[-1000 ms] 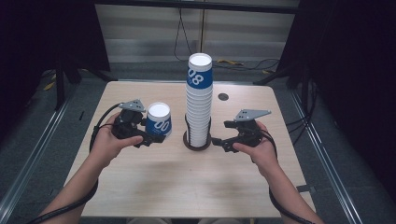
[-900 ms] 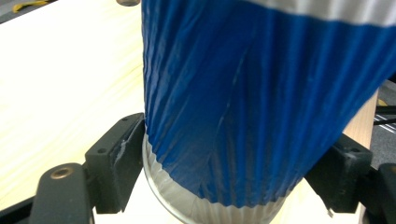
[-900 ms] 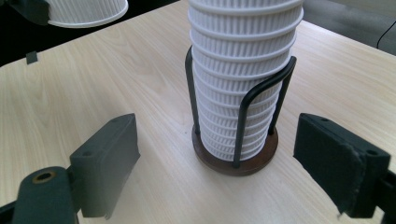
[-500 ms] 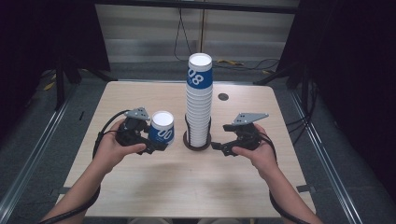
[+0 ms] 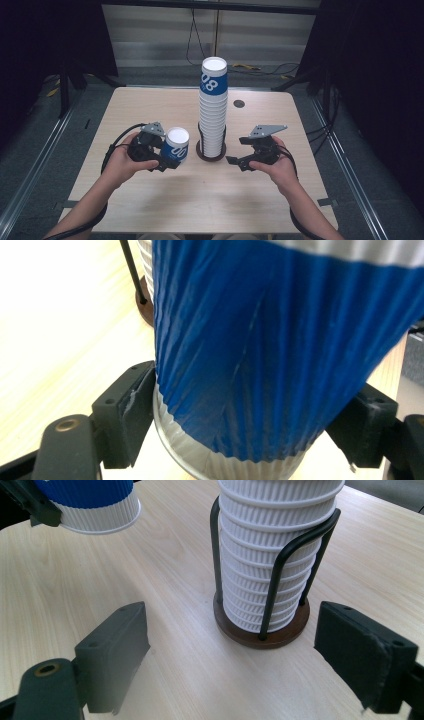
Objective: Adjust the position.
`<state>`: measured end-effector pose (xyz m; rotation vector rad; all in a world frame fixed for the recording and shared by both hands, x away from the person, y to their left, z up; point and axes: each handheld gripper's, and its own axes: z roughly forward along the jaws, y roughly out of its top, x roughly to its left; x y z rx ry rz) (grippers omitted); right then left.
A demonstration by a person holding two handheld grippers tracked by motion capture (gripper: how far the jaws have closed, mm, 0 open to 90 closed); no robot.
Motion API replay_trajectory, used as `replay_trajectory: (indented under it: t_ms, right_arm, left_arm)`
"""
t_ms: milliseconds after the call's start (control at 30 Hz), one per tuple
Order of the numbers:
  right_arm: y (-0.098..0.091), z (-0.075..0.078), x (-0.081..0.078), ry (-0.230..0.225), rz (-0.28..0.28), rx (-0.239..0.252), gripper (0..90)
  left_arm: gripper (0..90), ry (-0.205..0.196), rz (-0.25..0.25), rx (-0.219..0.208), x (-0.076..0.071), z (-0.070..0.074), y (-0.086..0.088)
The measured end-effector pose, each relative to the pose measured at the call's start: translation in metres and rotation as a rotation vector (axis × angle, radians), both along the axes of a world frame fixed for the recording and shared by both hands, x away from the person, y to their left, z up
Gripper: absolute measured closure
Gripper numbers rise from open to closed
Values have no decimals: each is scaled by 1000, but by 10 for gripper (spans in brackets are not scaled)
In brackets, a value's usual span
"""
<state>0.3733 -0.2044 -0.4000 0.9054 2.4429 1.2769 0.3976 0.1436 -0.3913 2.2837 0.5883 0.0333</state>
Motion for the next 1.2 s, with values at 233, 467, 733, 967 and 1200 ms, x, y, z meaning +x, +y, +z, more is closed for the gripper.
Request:
replay_trajectory:
  t_ms: [233,467,733,967,1200]
  right_arm:
    - [1,-2,-2,0,12,1,134]
    - [3,-5,-4,5,20,-2,134]
    - [4,-8,-6,8,31,3,134]
    - [5,-11,-8,7,40,-1,134]
    - [5,-15,-9,13,45,1,134]
  left_arm:
    - [214,8,-33,60,0,-2,-3]
    - [214,16,-70,131,1,-3,-9]
    - [214,28,-79,166,0,-5,-17]
    - [214,39,-124,222,1,-4,-22]
    - [213,46,-131,250,2,-3,-25]
